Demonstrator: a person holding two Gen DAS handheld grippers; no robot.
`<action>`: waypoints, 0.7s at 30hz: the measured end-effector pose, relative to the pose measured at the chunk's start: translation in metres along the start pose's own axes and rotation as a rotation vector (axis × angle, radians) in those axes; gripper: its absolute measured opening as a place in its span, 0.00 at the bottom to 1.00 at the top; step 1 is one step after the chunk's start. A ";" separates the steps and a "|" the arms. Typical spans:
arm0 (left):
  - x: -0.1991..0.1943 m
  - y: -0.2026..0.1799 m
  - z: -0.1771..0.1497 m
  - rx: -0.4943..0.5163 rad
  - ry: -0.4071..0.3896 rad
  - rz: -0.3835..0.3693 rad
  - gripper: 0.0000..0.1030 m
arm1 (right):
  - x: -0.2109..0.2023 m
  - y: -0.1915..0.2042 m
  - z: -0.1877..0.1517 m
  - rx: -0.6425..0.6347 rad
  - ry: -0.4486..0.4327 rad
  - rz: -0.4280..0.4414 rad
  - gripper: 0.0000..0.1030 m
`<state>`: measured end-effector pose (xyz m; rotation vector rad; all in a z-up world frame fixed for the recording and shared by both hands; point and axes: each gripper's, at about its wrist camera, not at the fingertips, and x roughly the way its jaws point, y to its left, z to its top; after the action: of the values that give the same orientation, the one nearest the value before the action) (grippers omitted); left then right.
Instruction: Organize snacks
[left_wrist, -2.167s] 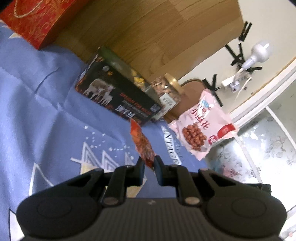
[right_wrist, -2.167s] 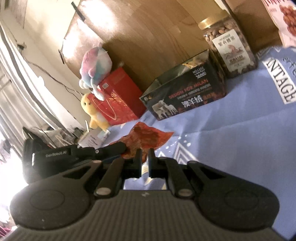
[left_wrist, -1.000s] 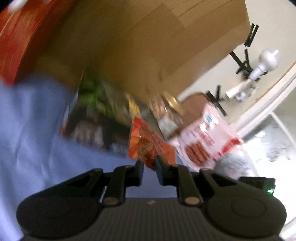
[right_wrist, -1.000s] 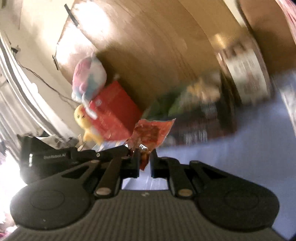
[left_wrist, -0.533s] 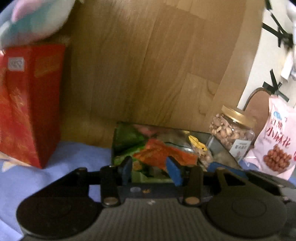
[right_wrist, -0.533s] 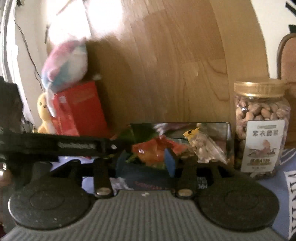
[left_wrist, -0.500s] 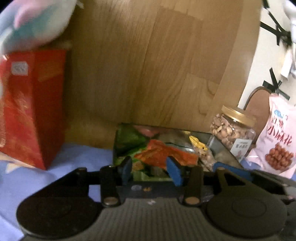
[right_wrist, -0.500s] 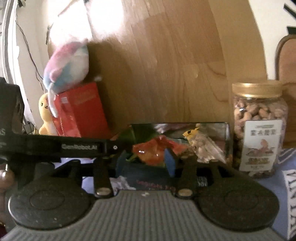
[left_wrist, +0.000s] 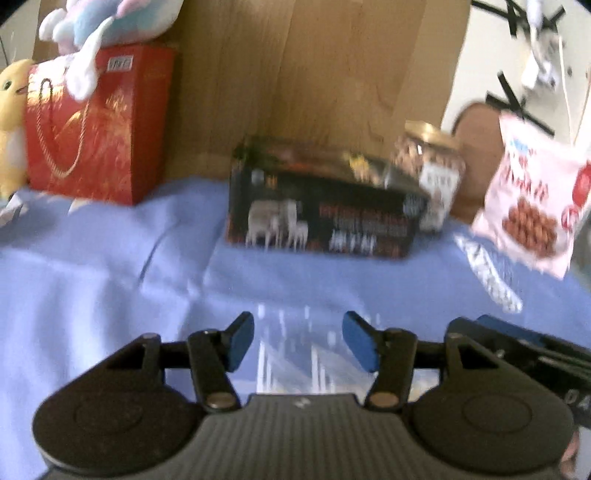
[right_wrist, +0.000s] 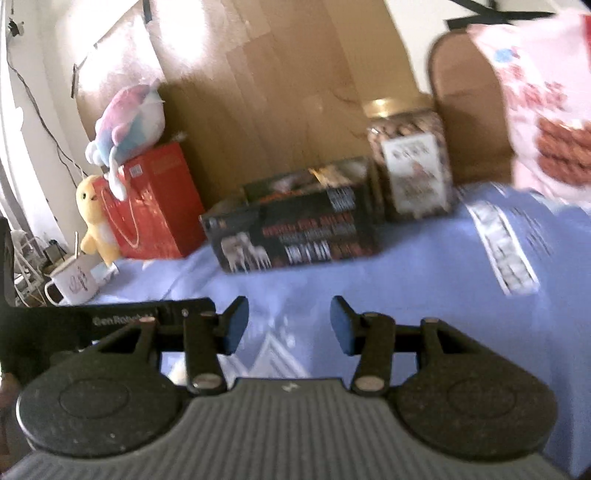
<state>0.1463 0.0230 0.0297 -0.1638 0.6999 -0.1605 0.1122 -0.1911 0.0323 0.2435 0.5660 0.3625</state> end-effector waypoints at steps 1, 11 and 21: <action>-0.001 -0.001 -0.006 0.004 0.018 0.011 0.53 | -0.007 0.001 -0.008 0.003 0.001 -0.016 0.51; -0.040 -0.015 -0.039 0.060 -0.006 0.045 0.61 | -0.042 0.025 -0.033 0.022 0.016 -0.039 0.54; -0.081 -0.031 -0.067 0.122 -0.061 0.076 0.82 | -0.079 0.040 -0.049 0.026 -0.036 -0.058 0.61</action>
<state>0.0384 0.0030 0.0359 -0.0253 0.6331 -0.1248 0.0120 -0.1801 0.0430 0.2579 0.5418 0.2942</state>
